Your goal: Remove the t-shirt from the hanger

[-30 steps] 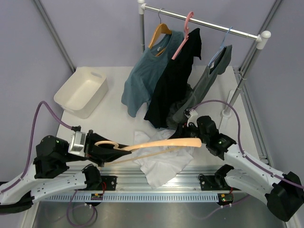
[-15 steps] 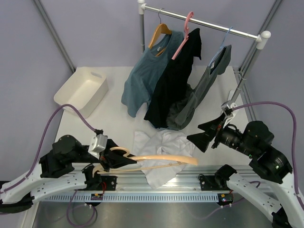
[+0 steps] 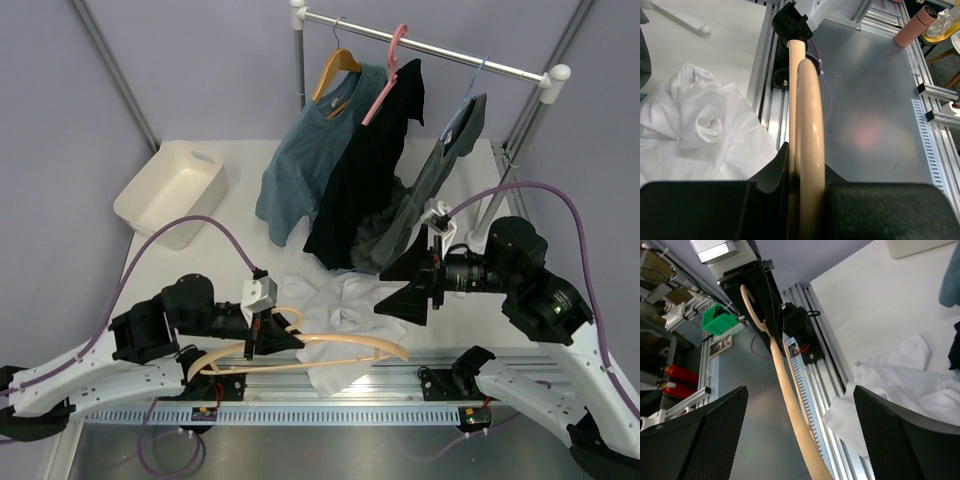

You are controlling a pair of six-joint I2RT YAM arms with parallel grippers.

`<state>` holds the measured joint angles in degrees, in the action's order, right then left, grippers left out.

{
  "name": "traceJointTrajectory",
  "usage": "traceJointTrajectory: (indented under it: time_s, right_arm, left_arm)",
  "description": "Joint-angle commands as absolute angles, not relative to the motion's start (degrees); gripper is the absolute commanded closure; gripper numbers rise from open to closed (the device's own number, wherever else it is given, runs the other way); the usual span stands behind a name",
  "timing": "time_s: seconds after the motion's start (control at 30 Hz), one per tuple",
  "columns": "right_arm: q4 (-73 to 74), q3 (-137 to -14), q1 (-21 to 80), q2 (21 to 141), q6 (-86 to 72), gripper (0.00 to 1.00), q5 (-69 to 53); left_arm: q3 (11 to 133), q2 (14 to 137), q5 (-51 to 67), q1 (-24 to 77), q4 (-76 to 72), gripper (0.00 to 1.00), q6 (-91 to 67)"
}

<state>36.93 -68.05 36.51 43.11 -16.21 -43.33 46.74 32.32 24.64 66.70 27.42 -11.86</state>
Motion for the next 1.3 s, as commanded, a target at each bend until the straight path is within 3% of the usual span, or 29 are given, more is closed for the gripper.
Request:
traceJointTrajectory:
  time_s: [0.0, 0.17, 0.37, 0.47, 0.57, 0.73, 1.23, 1.27]
  right_arm:
    - [32.1, -66.7, 38.0, 40.9, -13.1, 0.06, -50.3]
    - [34.8, -65.7, 42.0, 44.5, -9.1, 0.05, -43.9]
    - [35.2, -66.9, 59.5, 51.6, -5.5, 0.06, -28.9]
    - [35.8, -67.1, 60.4, 54.1, -4.8, 0.09, -25.6]
    - [35.0, -66.0, 61.4, 56.4, -4.7, 0.16, -25.8]
    - [31.4, -62.8, 63.7, 58.3, -5.4, 0.4, -24.3]
    - [22.9, -58.0, 66.5, 59.0, -7.9, 0.76, -23.3]
    - [22.4, -57.9, 66.7, 59.1, -8.0, 0.83, -23.1]
  left_arm:
    - [50.4, 33.6, 24.4, 66.7, 25.0, 1.0, -12.5]
    - [53.7, 39.1, 25.9, 66.7, 24.8, 1.0, -12.5]
    - [55.1, 42.7, 25.9, 66.7, 24.4, 1.0, -12.7]
    - [54.4, 42.5, 27.7, 66.6, 24.3, 1.0, -12.6]
    - [53.8, 41.1, 27.5, 66.6, 24.3, 1.0, -12.3]
    - [53.0, 39.6, 27.9, 66.6, 23.7, 1.0, -12.4]
    - [52.9, 40.3, 28.8, 66.7, 22.2, 1.0, -14.1]
    - [53.0, 40.4, 28.7, 66.7, 22.1, 1.0, -14.2]
